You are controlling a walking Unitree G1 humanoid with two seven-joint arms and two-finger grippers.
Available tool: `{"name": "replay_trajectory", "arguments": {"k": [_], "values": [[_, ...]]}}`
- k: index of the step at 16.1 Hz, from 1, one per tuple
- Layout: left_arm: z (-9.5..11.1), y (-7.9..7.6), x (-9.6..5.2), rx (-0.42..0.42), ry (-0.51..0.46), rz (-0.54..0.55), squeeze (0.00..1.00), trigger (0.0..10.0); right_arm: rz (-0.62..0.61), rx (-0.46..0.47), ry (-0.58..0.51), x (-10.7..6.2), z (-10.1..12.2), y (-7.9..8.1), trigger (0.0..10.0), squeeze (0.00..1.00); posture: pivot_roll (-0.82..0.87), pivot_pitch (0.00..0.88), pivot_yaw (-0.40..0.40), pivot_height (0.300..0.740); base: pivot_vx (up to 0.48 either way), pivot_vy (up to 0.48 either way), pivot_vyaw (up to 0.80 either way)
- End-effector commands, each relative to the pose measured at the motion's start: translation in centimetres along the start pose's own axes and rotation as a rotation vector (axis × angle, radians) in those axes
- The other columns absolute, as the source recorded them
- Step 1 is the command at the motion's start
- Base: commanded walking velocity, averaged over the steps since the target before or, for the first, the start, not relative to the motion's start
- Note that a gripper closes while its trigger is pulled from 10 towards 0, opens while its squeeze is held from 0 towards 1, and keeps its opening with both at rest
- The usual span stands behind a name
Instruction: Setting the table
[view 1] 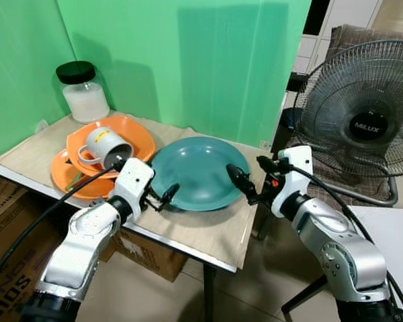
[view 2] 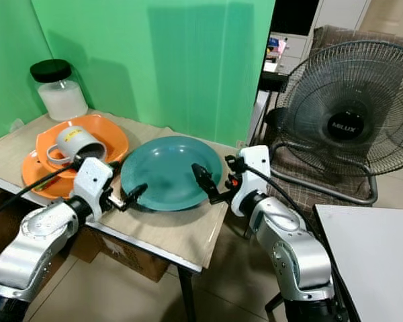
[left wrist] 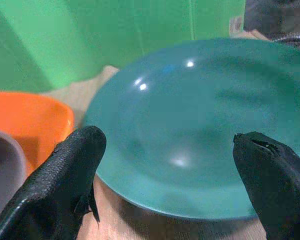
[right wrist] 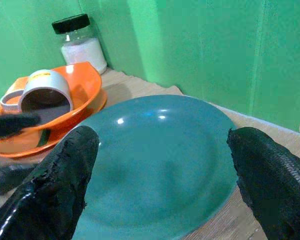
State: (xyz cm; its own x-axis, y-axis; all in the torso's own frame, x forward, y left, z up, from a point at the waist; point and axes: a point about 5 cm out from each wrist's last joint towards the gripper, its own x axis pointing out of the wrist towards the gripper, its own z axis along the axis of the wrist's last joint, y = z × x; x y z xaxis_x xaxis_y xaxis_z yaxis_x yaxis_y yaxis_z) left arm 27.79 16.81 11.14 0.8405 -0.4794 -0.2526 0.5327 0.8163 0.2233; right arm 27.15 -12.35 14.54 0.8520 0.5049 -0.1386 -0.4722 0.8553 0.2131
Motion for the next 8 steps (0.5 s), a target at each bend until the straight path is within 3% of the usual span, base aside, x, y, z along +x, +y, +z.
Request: {"name": "replay_trajectory", "arguments": {"k": [1, 4, 8], "values": [[-0.9, -0.3, 0.1, -0.008, 0.016, -0.032, 0.00, 10.0, 0.003, 0.013, -0.010, 0.3, 0.5, 0.0, 10.0, 0.00, 0.03, 0.000, 0.023, 0.740, 0.000, 0.000, 0.00], [-2.6, -0.9, -0.2, -0.018, 0.059, -0.052, 0.00, 10.0, -0.001, 0.026, -0.012, 0.4, 0.5, 0.0, 10.0, 0.00, 0.02, 0.000, 0.024, 0.740, 0.000, 0.000, 0.00], [-3.3, -1.0, -0.5, -0.010, 0.063, -0.063, 0.00, 10.0, -0.040, 0.077, 0.010, 0.7, 0.4, -0.5, 10.0, 0.00, 0.03, 0.000, 0.022, 0.740, 0.000, 0.000, 0.00]]}}
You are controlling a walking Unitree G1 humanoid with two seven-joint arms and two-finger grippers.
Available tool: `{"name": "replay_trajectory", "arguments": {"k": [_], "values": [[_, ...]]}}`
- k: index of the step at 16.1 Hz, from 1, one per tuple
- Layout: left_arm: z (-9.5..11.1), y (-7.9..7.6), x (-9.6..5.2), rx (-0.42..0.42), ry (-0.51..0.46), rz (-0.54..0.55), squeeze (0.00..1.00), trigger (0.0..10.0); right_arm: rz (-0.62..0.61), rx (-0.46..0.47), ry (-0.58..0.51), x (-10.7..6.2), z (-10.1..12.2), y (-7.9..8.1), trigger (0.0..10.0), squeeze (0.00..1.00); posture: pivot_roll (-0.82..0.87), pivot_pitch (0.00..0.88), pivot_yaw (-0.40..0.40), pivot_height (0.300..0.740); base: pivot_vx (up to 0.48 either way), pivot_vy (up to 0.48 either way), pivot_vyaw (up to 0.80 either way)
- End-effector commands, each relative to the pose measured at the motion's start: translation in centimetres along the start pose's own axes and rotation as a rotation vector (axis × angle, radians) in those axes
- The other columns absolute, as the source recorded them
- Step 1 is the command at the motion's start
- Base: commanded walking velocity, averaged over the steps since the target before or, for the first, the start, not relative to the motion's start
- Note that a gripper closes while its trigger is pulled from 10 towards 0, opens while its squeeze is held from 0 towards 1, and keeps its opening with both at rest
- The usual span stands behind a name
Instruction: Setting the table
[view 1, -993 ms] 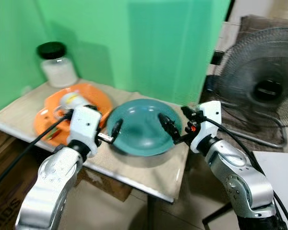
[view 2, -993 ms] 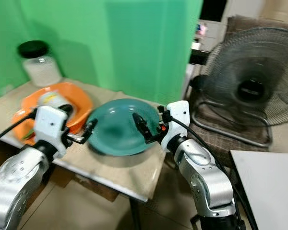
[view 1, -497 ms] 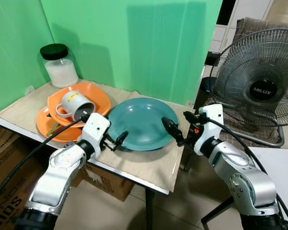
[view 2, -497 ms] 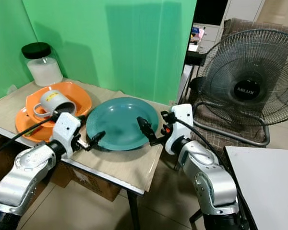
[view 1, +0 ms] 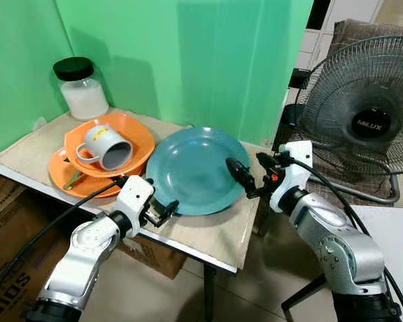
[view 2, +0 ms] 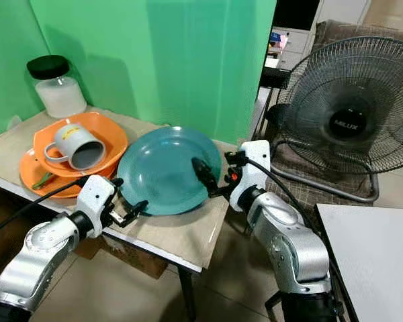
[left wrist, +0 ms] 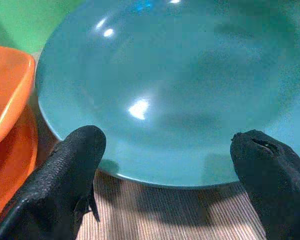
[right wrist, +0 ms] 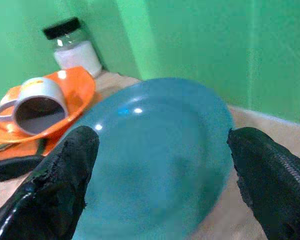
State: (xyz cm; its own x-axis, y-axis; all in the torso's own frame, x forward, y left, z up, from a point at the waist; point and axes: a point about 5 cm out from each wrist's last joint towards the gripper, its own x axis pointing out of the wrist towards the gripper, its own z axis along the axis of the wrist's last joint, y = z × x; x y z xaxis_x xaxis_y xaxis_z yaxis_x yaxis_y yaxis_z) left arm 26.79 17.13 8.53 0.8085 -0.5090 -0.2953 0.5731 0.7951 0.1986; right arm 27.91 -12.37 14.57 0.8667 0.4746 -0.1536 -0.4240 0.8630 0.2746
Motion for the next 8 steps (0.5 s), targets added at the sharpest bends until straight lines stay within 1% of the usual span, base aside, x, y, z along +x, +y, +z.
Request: {"name": "replay_trajectory", "arguments": {"k": [1, 3, 4, 6, 8], "values": [[-0.7, -0.3, -0.2, 0.010, 0.032, -0.015, 0.00, 10.0, -0.024, 0.040, 0.014, 0.3, 0.1, -0.4, 10.0, 0.00, 0.03, 0.000, 0.021, 0.740, 0.000, 0.000, 0.00], [-0.7, -0.4, -0.1, 0.011, 0.026, -0.018, 0.00, 10.0, -0.095, 0.095, 0.084, 0.8, -0.7, -1.3, 10.0, 0.00, 0.03, 0.000, 0.018, 0.740, 0.000, 0.000, 0.00], [-0.7, -0.5, -0.1, 0.011, 0.023, -0.021, 0.00, 10.0, -0.101, 0.127, 0.092, 0.9, -0.9, -1.4, 10.0, 0.00, 0.03, 0.000, 0.016, 0.740, 0.000, 0.000, 0.00], [-0.7, -0.6, -0.1, 0.011, 0.014, -0.029, 0.00, 10.0, -0.105, 0.229, 0.120, 1.6, -1.8, -1.2, 10.0, 0.00, 0.03, 0.000, 0.018, 0.740, 0.000, 0.000, 0.00], [-0.7, -0.6, -0.2, 0.014, 0.012, -0.036, 0.00, 10.0, -0.131, 0.295, 0.147, 2.5, -2.5, -0.9, 10.0, 0.00, 0.04, 0.000, 0.019, 0.740, 0.000, 0.000, 0.00]]}}
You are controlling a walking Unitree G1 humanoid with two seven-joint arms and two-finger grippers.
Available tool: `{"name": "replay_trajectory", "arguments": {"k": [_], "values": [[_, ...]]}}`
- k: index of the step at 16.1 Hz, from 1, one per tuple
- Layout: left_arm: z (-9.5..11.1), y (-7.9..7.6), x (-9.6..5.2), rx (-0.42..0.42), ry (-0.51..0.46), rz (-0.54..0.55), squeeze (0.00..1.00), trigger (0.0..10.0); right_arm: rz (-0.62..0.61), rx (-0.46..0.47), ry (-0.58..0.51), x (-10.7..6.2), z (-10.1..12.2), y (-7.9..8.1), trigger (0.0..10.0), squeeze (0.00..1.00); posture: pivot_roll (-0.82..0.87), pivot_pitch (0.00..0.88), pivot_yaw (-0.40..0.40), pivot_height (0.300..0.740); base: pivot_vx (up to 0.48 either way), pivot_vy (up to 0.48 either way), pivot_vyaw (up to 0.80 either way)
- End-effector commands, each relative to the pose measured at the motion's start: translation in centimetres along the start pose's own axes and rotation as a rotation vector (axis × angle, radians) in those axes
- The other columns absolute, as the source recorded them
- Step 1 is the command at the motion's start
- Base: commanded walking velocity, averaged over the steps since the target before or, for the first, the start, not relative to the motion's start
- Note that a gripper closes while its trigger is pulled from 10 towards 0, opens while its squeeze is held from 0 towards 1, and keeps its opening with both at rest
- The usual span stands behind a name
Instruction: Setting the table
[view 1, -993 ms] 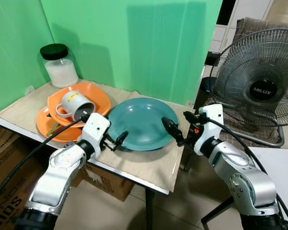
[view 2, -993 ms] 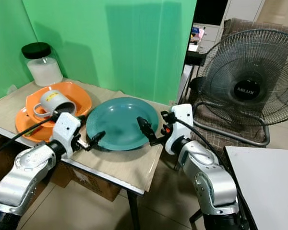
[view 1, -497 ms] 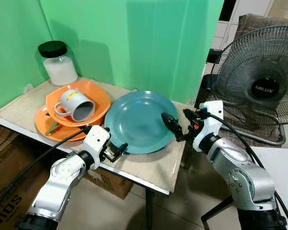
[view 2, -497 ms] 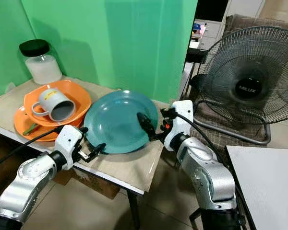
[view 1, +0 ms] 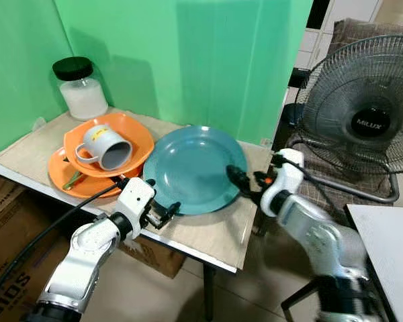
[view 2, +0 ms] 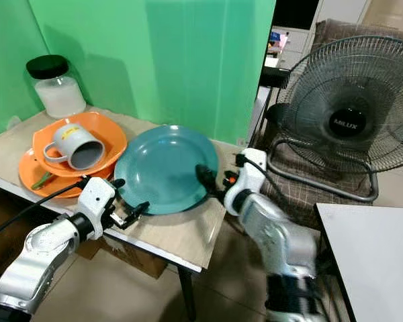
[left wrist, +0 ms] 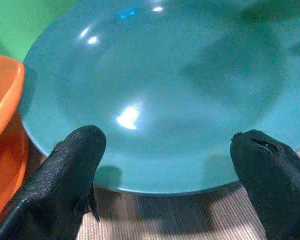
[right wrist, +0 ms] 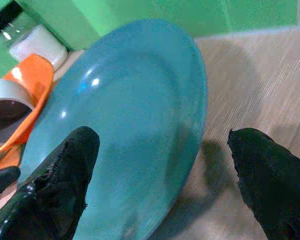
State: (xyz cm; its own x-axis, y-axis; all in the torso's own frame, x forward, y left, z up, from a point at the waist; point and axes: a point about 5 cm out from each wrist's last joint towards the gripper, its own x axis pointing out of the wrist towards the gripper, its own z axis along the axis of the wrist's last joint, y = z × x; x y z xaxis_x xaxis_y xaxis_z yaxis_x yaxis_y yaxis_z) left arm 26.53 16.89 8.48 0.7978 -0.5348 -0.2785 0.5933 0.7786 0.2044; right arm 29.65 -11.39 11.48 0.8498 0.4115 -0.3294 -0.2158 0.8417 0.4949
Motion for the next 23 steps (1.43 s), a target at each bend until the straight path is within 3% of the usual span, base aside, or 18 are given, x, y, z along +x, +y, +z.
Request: {"name": "replay_trajectory", "arguments": {"k": [1, 9, 10, 23], "values": [[-0.8, -0.3, -0.2, 0.002, 0.037, -0.017, 0.00, 10.0, -0.021, 0.016, 0.004, 0.4, 0.1, -0.1, 10.0, 0.00, 0.04, 0.000, 0.019, 0.740, 0.000, 0.000, 0.00], [-1.3, -0.8, -0.4, 0.008, 0.046, -0.039, 0.00, 10.0, -0.002, 0.149, 0.040, 1.9, -0.1, 0.5, 10.0, 0.00, 0.04, 0.000, 0.013, 0.740, 0.000, 0.000, 0.00], [-1.2, -0.8, -0.4, 0.010, 0.046, -0.040, 0.00, 10.0, 0.010, 0.159, 0.042, 1.9, -0.2, 0.7, 0.0, 0.00, 0.04, 0.000, 0.012, 0.740, 0.000, 0.000, 0.00], [-1.2, -0.5, -0.3, 0.037, 0.047, -0.040, 0.00, 10.0, -0.010, 0.153, 0.095, 2.2, -1.4, 0.5, 0.0, 0.00, 0.04, 0.000, 0.010, 0.740, 0.000, 0.000, 0.00]]}}
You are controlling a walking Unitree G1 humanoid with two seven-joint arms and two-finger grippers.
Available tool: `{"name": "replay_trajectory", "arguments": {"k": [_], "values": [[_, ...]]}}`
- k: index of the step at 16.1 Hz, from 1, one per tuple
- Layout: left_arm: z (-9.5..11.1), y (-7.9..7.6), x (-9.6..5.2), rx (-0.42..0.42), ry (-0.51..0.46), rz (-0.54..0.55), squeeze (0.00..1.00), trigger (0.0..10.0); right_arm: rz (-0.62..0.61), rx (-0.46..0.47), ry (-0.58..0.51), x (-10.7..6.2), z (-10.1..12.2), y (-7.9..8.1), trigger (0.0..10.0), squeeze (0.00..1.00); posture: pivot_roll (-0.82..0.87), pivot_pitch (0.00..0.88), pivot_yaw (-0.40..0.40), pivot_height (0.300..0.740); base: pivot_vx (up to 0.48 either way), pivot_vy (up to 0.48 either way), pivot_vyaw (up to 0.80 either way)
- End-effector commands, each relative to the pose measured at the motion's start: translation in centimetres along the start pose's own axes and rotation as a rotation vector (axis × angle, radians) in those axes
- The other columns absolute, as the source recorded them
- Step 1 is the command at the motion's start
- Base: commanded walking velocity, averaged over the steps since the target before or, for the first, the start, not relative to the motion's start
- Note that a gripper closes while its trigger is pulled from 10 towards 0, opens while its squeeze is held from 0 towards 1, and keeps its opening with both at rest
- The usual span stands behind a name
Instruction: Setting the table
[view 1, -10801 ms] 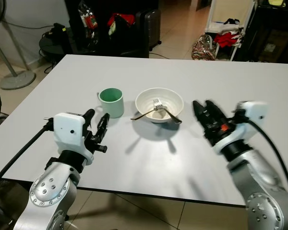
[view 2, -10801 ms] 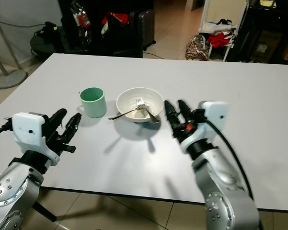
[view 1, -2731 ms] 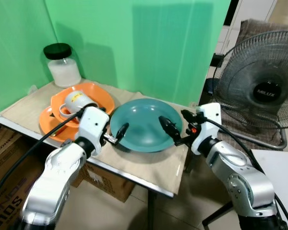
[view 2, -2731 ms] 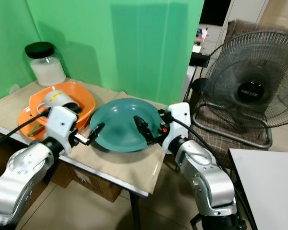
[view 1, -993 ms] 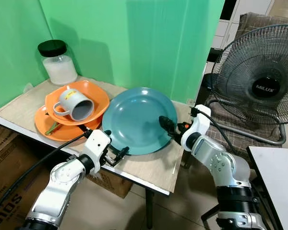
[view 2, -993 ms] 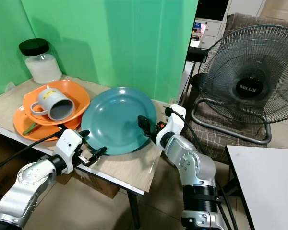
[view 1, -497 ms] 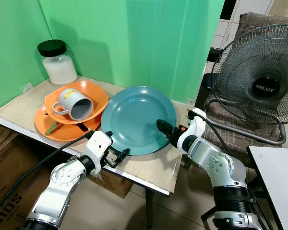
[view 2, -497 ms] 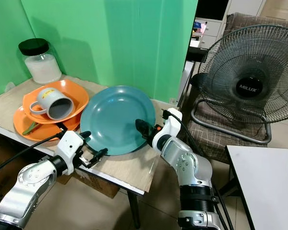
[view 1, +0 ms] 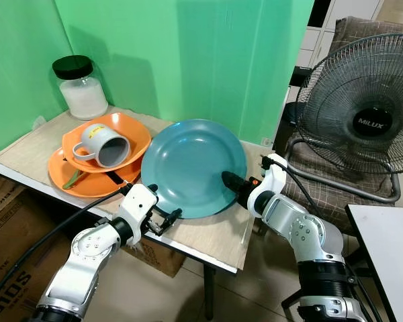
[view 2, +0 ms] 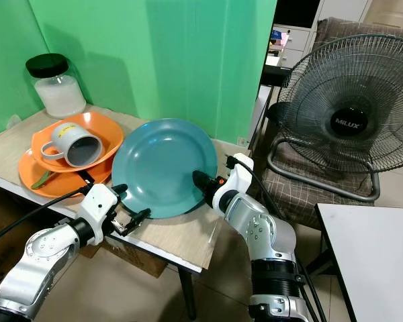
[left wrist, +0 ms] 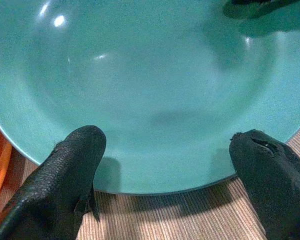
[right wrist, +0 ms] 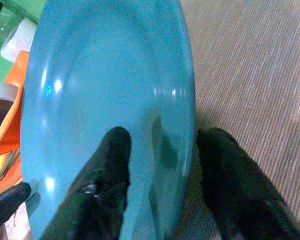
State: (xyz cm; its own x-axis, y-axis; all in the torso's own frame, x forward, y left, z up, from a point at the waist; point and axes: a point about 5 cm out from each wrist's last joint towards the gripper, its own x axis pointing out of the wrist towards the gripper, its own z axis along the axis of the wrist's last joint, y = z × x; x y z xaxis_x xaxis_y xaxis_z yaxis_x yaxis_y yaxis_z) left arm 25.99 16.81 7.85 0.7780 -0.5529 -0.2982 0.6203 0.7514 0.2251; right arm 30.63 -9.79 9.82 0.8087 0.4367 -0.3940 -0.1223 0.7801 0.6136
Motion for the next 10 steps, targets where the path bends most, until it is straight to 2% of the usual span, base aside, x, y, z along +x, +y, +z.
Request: {"name": "replay_trajectory", "arguments": {"k": [1, 10], "values": [[-0.53, 0.04, 0.01, 0.007, 0.032, -0.009, 0.00, 10.0, -0.005, -0.009, 0.016, 0.29, -0.07, 0.27, 0.0, 0.00, 0.04, 0.000, 0.011, 0.740, 0.000, 0.000, 0.00], [-0.28, 0.43, 0.11, 0.000, 0.014, 0.007, 0.00, 10.0, -0.007, 0.026, 0.002, 0.42, 0.13, 0.23, 0.0, 0.00, 0.04, 0.000, 0.016, 0.740, 0.000, 0.000, 0.00]]}}
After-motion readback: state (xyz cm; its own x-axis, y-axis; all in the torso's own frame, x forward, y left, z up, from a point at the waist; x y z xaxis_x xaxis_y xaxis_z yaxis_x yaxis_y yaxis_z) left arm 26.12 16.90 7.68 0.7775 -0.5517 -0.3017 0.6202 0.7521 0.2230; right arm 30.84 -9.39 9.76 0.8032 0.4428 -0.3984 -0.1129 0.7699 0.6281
